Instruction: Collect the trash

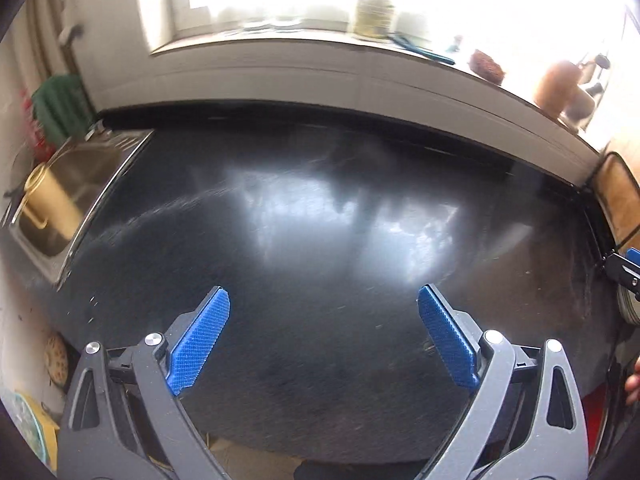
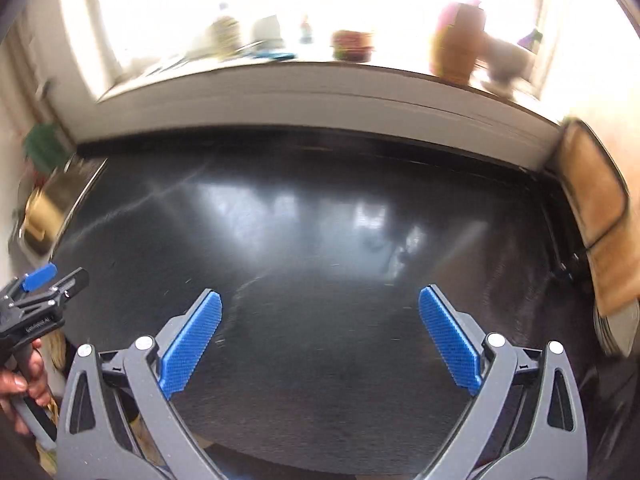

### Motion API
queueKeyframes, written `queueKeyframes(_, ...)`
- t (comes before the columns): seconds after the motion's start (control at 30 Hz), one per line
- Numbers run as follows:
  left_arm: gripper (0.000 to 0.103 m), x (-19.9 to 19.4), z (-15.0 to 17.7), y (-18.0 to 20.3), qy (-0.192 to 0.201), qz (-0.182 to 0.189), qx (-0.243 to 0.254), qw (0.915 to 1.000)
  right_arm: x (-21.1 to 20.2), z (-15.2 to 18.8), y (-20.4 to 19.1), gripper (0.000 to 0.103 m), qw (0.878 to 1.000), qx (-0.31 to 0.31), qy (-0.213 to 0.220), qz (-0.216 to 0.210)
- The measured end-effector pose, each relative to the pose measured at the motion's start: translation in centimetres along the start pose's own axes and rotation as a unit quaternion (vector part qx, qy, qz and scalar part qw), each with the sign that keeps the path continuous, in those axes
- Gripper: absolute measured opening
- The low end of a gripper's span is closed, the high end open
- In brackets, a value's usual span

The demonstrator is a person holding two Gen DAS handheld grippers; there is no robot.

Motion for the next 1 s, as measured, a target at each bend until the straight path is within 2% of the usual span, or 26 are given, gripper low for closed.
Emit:
queueKeyframes(0.17, 0.093, 1.0, 0.0, 4.2, -0.007, -0.016, 0.023, 0.9996, 0.5, 1.3, 4.3, 0.096, 1.0, 0.02, -0.014, -0.009)
queueKeyframes(0.33, 0.093, 1.5, 0.9, 5.2, -0.024, -0.029, 0.034, 0.9987, 1.5, 1.6, 5.7, 0.096, 0.999, 0.021, -0.025, -0.012)
queueKeyframes(0.67, 0.093, 2.3, 1.2, 5.3, -0.047, -0.029, 0.044, 0.9975, 1.6, 1.3, 5.1, 0.096, 0.999, 0.027, -0.034, -0.013)
queueKeyframes(1.0, 0.092, 2.0, 0.4, 4.9, -0.043, -0.02, 0.05, 0.9976, 1.6, 1.0, 3.6, 0.096, 0.999, 0.026, -0.038, -0.02)
Point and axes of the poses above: each gripper's, at about its wrist camera, not at the fingertips, and x roughly the way its jaws point, y to its right, z to its underside, the point moved 7 cm from there along x, roughly the way its jaws point, and after that the axes turned 15 degrees about -x, right-handed, at the moved point
